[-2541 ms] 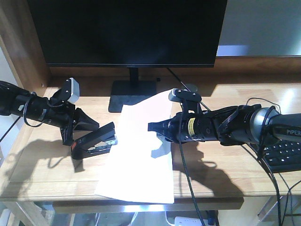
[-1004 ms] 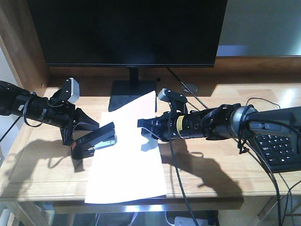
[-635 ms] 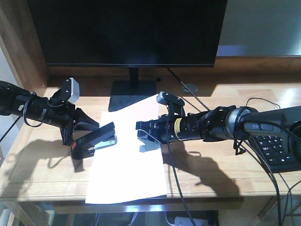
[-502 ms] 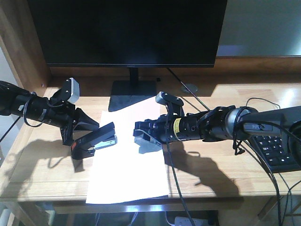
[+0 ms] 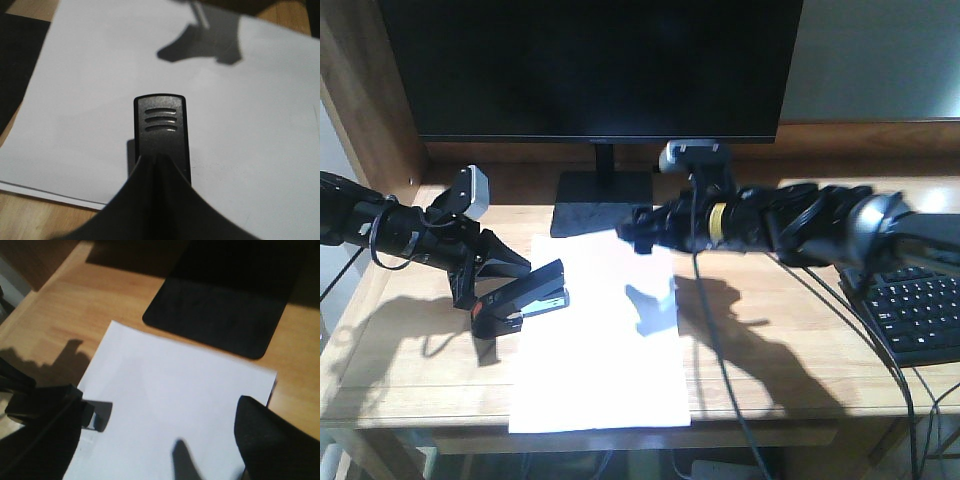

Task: Grab stapler and paper to desk for stapling
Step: 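Open the right gripper and lift it away from the paper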

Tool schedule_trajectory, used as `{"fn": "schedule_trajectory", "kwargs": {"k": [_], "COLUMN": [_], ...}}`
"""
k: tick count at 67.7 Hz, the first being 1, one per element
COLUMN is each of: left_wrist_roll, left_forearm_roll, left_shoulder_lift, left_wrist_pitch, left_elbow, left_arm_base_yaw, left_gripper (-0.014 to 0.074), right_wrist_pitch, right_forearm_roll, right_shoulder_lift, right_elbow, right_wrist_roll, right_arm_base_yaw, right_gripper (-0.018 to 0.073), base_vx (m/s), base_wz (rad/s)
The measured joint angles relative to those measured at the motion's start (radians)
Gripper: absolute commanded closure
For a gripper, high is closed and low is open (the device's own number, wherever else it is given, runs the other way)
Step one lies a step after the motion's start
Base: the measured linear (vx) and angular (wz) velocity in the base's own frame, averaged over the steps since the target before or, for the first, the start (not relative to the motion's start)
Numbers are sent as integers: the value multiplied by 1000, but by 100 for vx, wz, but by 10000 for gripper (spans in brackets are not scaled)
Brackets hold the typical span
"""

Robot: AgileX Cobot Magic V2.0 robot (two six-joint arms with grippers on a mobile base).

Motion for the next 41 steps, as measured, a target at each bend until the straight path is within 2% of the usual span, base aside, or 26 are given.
{"fn": "schedule_trajectory", "kwargs": {"k": [10, 21, 41], "left_wrist_roll": [0, 0, 0], "left_forearm_roll": [0, 0, 0], "left_shoulder_lift": [0, 0, 0], "left_wrist_pitch": [0, 0, 0], "left_elbow": [0, 0, 0], "left_arm_base_yaw": [0, 0, 0], "left_gripper": [603, 603, 603], "right_wrist_pitch": [30, 60, 232], "right_forearm_roll": [-59, -68, -67], "right_shoulder_lift": [-115, -258, -566], "right_elbow": [0, 24, 187], "right_wrist_roll": [2, -8, -116], "right_arm_base_yaw": [0, 0, 0], "right_gripper": [-24, -22, -22], "base_vx": [0, 0, 0], "base_wz": [0, 0, 0]}}
